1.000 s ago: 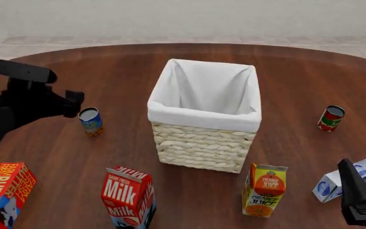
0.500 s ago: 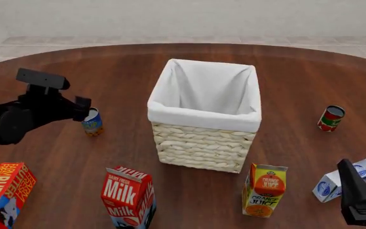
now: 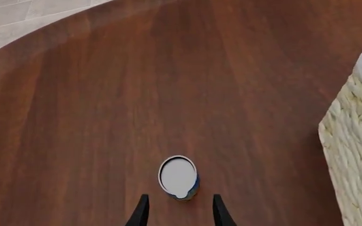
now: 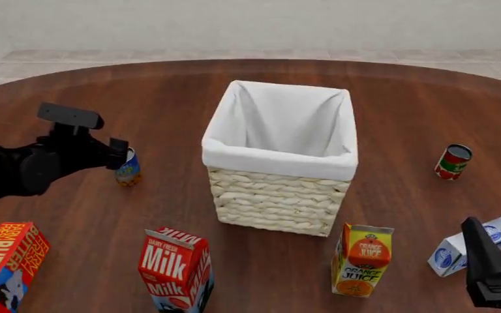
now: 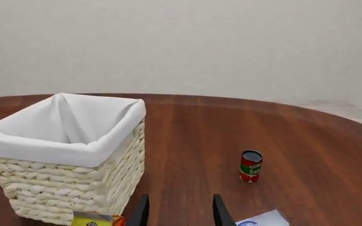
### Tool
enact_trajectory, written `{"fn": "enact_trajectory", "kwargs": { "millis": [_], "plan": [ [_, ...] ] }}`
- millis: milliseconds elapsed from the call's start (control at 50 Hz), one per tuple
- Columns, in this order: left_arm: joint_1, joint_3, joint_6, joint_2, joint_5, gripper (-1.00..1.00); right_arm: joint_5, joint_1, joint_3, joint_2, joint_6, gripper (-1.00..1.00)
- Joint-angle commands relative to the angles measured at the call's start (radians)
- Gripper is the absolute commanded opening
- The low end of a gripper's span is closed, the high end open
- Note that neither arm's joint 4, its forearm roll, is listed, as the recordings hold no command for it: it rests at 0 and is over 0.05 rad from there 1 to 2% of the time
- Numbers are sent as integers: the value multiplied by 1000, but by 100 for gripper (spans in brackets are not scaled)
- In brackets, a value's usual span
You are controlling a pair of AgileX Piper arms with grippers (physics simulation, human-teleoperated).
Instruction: Pick up the alphabet soup and the tomato sauce, and put them in the basket.
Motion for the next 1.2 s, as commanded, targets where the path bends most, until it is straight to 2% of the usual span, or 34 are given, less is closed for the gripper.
{"fn": "enact_trajectory", "kwargs": {
  "millis": [20,1200],
  "plan": [
    [12,-26,5,57,-24,100,8,0,0,-9,-2,100],
    [22,-64,-10,251,-114,100,-8,4,1,7,-4,100]
  ]
}}
